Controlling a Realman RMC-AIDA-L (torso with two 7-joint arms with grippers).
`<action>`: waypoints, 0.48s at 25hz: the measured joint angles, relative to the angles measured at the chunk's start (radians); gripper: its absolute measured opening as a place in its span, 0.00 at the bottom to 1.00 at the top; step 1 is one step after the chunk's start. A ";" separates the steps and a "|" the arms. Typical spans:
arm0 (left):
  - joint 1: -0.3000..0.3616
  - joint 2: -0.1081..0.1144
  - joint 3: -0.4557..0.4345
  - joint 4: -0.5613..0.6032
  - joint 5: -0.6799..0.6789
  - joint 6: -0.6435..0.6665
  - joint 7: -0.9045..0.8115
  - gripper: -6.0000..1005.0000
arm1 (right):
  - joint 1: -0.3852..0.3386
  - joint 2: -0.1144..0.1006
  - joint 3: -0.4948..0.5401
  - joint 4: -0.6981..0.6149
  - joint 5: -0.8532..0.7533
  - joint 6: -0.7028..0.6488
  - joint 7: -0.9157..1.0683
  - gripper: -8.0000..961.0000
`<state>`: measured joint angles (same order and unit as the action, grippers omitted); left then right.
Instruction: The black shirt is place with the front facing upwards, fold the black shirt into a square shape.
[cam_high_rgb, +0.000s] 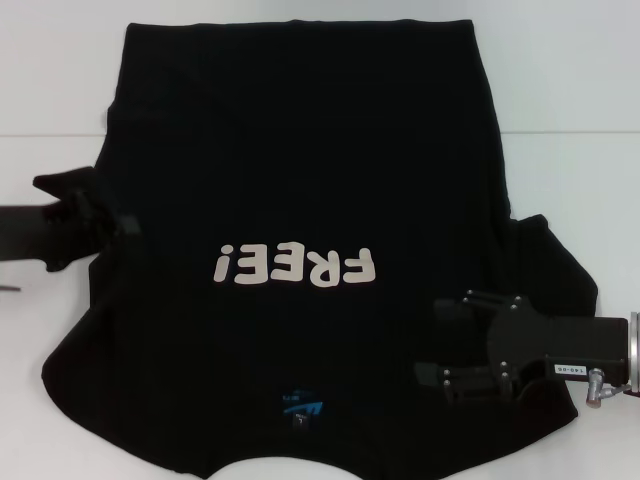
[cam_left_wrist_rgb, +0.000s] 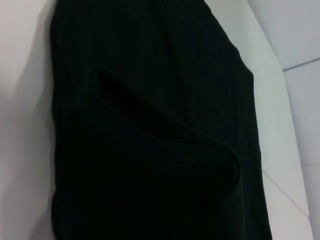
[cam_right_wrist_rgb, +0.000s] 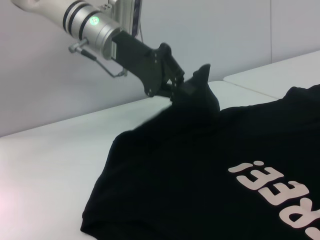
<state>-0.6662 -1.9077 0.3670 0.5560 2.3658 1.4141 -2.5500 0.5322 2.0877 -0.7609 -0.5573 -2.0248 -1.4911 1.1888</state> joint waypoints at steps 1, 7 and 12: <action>0.002 -0.005 0.001 -0.002 -0.001 0.001 0.008 0.02 | 0.000 0.000 0.000 0.000 0.000 0.000 0.000 0.98; 0.016 -0.034 -0.008 -0.046 -0.053 0.045 0.146 0.13 | 0.000 0.000 0.000 0.000 0.000 0.002 0.000 0.98; 0.021 -0.036 -0.006 -0.059 -0.084 0.060 0.253 0.31 | 0.002 0.000 0.000 -0.001 0.000 0.005 0.000 0.98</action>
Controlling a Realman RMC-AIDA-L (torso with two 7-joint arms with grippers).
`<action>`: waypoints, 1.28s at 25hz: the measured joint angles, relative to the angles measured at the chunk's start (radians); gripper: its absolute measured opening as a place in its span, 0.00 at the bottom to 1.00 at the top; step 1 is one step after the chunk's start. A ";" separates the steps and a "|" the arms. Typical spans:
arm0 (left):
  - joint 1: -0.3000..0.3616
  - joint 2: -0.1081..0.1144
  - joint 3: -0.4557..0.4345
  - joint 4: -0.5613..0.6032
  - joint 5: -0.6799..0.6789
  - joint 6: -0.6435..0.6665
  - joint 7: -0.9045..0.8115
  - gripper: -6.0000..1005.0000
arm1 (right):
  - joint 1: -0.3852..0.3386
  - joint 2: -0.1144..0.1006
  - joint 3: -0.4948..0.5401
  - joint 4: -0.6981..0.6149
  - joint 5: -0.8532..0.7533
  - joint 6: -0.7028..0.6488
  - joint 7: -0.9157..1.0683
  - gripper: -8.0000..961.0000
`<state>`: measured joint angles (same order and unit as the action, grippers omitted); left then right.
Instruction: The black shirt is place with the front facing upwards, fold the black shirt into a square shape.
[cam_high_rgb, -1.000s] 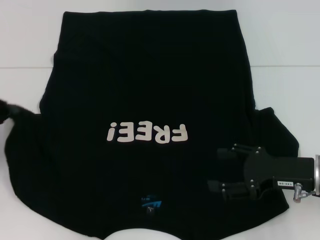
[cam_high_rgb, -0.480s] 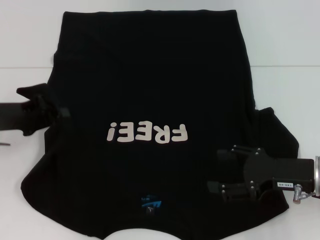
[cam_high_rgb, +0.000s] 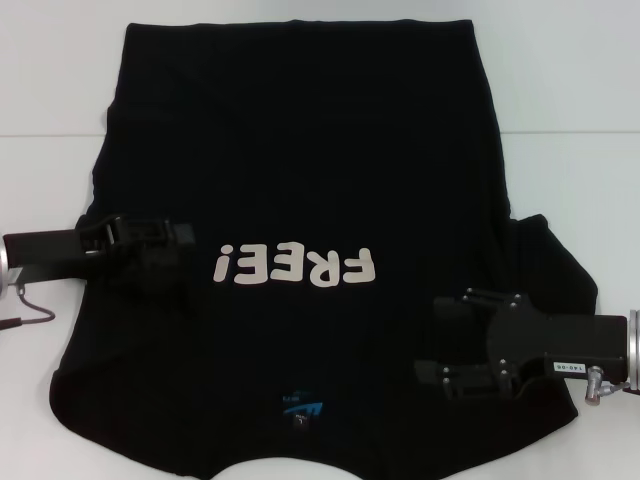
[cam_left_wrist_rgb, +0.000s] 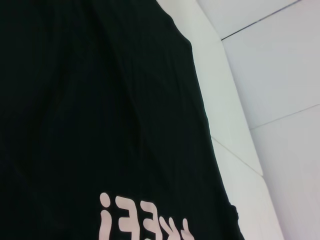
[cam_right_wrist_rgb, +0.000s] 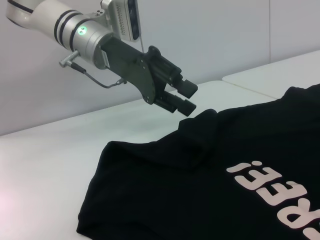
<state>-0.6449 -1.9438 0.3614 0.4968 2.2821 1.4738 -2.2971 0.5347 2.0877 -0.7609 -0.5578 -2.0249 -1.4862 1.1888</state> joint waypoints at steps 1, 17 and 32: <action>0.004 0.001 0.000 0.000 0.001 -0.003 0.001 0.35 | 0.000 0.000 0.000 0.000 0.000 0.000 0.000 0.98; 0.095 0.023 -0.007 -0.013 0.013 -0.146 -0.188 0.67 | -0.001 0.000 0.002 -0.001 0.000 0.009 -0.003 0.98; 0.081 0.015 0.033 -0.035 0.024 -0.265 -0.204 0.67 | -0.006 0.000 0.002 -0.001 0.000 0.009 -0.002 0.98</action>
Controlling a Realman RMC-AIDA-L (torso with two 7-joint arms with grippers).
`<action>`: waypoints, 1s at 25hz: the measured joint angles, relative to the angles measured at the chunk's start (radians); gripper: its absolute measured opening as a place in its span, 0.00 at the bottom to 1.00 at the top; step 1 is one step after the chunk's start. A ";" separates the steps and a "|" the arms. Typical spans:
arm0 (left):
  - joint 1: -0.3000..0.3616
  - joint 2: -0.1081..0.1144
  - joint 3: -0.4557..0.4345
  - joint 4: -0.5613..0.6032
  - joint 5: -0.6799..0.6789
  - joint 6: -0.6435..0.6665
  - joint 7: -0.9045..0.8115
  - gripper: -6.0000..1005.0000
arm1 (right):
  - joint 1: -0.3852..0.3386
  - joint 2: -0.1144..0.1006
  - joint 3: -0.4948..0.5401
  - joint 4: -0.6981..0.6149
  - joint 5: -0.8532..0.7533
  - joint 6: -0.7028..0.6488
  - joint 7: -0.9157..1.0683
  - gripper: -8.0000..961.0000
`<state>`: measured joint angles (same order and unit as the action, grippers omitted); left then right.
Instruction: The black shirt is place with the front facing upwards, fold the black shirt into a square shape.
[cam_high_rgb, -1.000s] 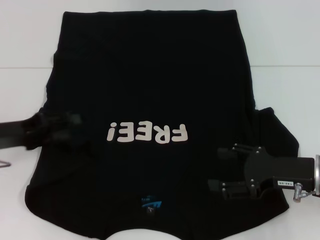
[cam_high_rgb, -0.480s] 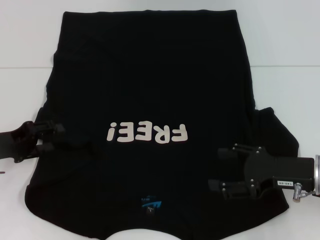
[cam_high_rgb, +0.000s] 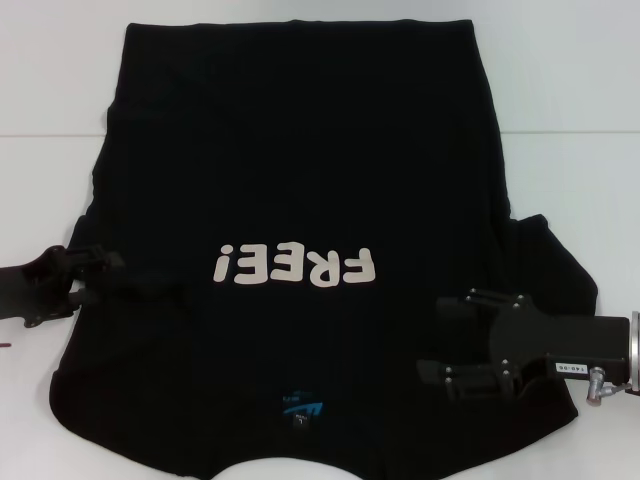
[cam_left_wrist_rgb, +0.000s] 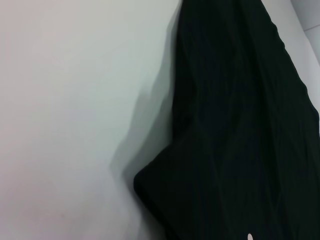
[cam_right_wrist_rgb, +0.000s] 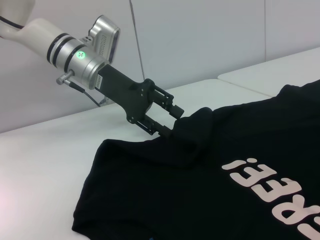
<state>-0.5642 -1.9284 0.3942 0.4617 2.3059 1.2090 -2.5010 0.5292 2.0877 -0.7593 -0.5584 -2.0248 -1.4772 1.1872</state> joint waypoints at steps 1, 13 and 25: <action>0.000 -0.001 0.000 0.000 0.000 -0.001 -0.001 0.68 | 0.000 0.000 0.000 0.000 0.000 0.000 0.000 0.98; -0.031 -0.011 0.003 0.000 0.000 -0.044 -0.002 0.68 | 0.001 0.000 0.001 0.000 0.000 0.000 0.000 0.98; -0.121 -0.049 -0.007 0.005 -0.078 -0.080 0.105 0.68 | 0.002 0.002 -0.001 0.000 0.000 0.000 -0.001 0.98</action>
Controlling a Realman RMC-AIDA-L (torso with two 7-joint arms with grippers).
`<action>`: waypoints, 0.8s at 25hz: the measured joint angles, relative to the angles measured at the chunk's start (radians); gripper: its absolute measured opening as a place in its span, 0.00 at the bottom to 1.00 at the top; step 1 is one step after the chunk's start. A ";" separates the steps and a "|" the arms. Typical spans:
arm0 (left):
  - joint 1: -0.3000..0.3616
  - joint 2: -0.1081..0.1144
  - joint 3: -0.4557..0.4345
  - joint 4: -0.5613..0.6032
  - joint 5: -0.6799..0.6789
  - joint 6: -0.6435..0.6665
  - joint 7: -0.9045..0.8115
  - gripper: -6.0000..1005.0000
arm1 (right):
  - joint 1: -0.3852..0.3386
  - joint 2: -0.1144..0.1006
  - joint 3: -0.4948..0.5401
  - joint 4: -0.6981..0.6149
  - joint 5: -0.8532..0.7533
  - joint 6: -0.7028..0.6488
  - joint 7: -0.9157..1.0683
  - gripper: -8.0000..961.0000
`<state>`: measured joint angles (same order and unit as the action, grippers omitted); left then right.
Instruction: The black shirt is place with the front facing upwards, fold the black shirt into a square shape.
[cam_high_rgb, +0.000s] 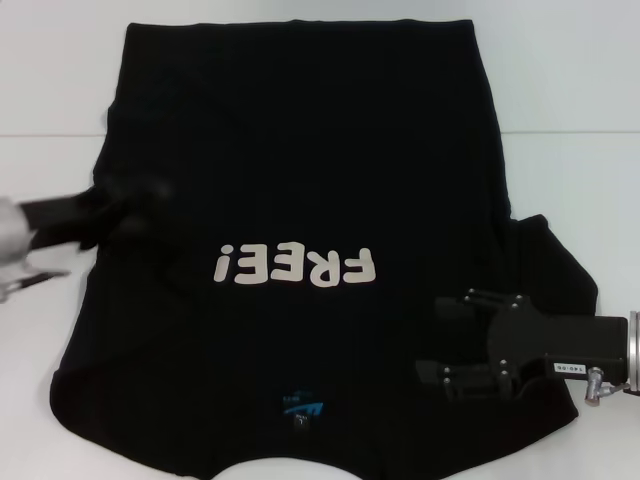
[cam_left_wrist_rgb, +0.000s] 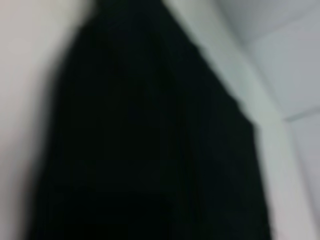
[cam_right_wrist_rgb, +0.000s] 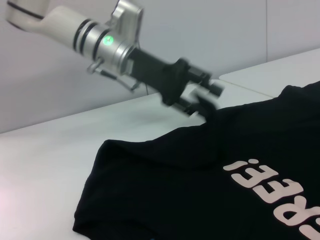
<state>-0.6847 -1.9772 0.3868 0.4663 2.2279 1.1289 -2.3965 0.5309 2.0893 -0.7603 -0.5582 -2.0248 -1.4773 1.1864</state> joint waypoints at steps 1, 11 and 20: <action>-0.012 -0.007 0.001 0.001 -0.021 0.010 0.034 0.68 | 0.000 0.000 0.000 0.000 0.000 0.000 0.000 0.98; 0.003 -0.009 0.008 0.010 -0.078 0.174 0.212 0.68 | -0.002 -0.001 0.009 0.000 0.001 0.002 0.001 0.98; 0.172 -0.028 0.016 0.107 -0.088 0.463 0.715 0.68 | -0.004 -0.023 0.099 -0.033 0.004 0.036 0.202 0.98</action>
<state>-0.5131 -2.0049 0.4023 0.5736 2.1400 1.5919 -1.6810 0.5269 2.0666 -0.6618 -0.5911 -2.0206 -1.4416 1.3880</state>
